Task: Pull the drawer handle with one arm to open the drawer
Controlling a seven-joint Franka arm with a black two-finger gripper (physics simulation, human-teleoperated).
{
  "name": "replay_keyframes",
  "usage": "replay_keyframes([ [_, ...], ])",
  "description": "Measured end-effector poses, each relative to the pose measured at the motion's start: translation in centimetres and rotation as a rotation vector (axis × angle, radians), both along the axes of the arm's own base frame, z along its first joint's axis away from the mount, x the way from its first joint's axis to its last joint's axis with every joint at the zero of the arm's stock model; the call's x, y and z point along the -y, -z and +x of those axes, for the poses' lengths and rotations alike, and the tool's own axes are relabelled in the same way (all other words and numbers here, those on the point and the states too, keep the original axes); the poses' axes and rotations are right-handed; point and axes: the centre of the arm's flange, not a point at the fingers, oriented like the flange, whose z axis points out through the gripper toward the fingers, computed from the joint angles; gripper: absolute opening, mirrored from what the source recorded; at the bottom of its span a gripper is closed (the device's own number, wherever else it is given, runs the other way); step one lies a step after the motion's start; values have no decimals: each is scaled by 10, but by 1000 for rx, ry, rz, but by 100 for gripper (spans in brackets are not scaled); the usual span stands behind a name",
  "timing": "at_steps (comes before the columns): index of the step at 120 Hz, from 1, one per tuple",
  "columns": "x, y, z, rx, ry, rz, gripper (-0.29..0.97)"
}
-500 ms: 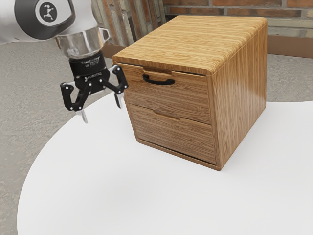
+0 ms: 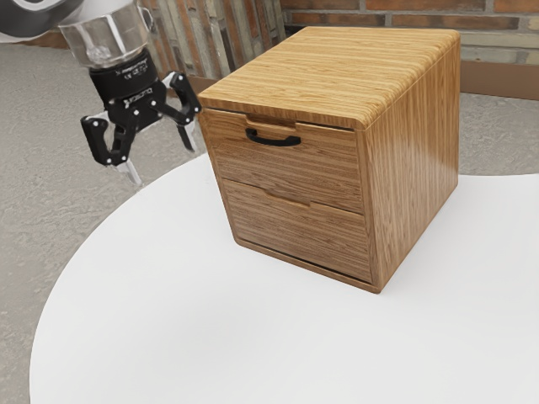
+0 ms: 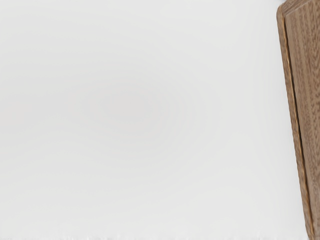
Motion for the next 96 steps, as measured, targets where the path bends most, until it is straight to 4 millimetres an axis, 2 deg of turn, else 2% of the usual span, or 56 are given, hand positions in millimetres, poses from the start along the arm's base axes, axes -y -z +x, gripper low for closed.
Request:
replay_keyframes([
  [7,-1,-12,-3,44,-18,1,68],
  [16,-2,-17,2,90,-44,4,67],
  [34,-4,2,35,127,-84,-4,65],
  [58,30,5,53,208,-21,-42,63],
  [69,37,11,60,220,-8,-49,60],
  [80,29,22,72,225,-22,-43,57],
  [96,-2,20,74,255,-71,-18,53],
])
